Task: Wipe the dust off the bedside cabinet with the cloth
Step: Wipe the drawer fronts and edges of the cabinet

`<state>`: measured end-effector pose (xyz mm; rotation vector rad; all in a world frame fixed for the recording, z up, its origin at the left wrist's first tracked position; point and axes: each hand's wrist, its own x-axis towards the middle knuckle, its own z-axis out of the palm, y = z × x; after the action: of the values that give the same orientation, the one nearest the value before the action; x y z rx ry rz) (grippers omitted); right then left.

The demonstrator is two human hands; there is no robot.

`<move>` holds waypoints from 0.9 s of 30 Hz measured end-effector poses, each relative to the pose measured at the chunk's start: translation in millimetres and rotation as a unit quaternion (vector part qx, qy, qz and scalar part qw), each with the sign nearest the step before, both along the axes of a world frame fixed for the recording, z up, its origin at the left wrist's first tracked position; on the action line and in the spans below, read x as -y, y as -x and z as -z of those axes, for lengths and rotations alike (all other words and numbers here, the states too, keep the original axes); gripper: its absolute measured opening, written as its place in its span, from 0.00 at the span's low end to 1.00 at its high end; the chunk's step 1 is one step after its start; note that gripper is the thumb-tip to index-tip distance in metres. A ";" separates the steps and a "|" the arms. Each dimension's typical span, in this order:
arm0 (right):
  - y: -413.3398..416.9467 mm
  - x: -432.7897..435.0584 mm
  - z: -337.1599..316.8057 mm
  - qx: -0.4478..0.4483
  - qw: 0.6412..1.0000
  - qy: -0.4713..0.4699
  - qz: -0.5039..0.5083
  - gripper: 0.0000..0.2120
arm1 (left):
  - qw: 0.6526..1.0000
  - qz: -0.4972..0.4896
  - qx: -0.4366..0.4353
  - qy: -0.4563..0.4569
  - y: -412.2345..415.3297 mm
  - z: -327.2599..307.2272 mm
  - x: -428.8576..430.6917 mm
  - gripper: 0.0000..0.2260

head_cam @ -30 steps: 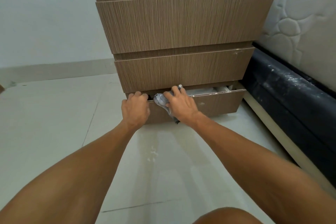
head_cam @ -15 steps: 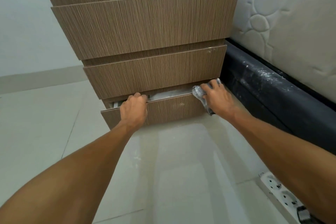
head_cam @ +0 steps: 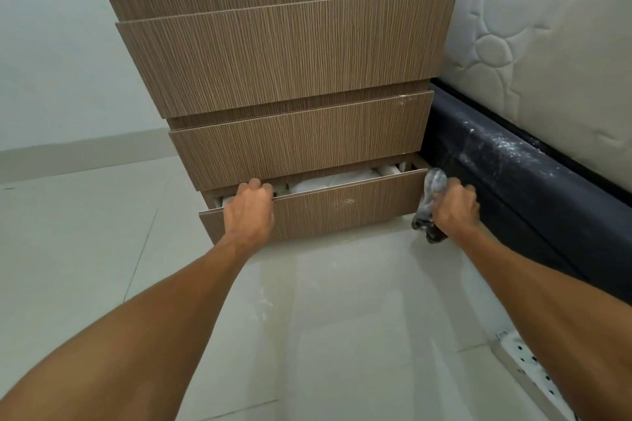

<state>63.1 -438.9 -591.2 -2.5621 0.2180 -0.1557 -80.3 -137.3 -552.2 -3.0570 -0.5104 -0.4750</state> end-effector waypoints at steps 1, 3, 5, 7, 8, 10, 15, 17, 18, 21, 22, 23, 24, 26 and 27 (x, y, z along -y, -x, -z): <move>3.6 3.7 6.0 0.002 1.000 0.002 0.001 0.21 | 1.000 -0.007 0.002 0.001 1.8 -0.5 -3.6 0.05; 9.5 8.8 17.0 0.009 1.000 -0.009 0.012 0.21 | 1.000 -0.016 0.005 0.005 4.3 -0.9 -9.5 0.04; 13.7 9.8 22.9 0.020 0.999 -0.020 0.031 0.20 | 1.000 -0.014 0.004 0.001 4.8 -1.3 -11.1 0.05; 16.1 6.2 21.5 0.041 0.997 -0.037 0.045 0.19 | 1.000 -0.013 0.002 -0.005 4.0 -1.7 -11.1 0.05; 16.8 3.6 18.7 0.053 0.996 -0.047 0.046 0.19 | 1.000 -0.014 0.002 -0.005 3.5 -1.8 -11.1 0.05; 16.3 -1.4 12.2 0.070 0.994 -0.070 0.046 0.19 | 1.000 -0.017 0.003 -0.004 1.6 -2.0 -11.4 0.05; 9.1 -15.1 -0.2 0.093 0.986 -0.133 0.039 0.18 | 0.999 -0.042 0.005 0.003 -5.8 -0.4 -13.1 0.04; 4.4 -21.2 -3.8 0.098 0.982 -0.157 0.036 0.17 | 0.998 -0.053 0.013 0.021 -8.4 1.7 -13.0 0.02; 2.1 -24.0 -5.3 0.101 0.981 -0.164 0.034 0.17 | 0.998 -0.056 0.018 0.030 -9.9 2.9 -12.6 0.01; -3.7 -31.2 -7.5 0.110 0.978 -0.173 0.027 0.16 | 0.996 -0.069 0.029 0.047 -15.4 5.6 -12.0 0.01; -5.1 -33.4 -7.9 0.111 0.978 -0.176 0.025 0.16 | 0.995 -0.072 0.034 0.053 -18.1 6.5 -12.7 0.01; -6.4 -35.3 -8.0 0.111 0.977 -0.178 0.024 0.16 | 0.995 -0.075 0.039 0.058 -20.7 7.6 -14.0 0.01; -7.8 -37.3 -7.7 0.111 0.977 -0.182 0.025 0.15 | 0.994 -0.077 0.045 0.063 -23.3 9.0 -15.8 0.01; -11.2 -40.8 -5.4 0.109 0.974 -0.194 0.035 0.15 | 0.993 -0.073 0.052 0.072 -26.6 11.3 -19.6 0.02; -13.1 -42.7 -3.7 0.106 0.973 -0.202 0.042 0.15 | 0.994 -0.067 0.053 0.072 -27.4 12.4 -21.1 0.02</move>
<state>76.2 -396.2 -587.5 -2.1151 0.2470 -0.3749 -52.9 -116.3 -564.6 -3.1160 -0.7815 -0.6252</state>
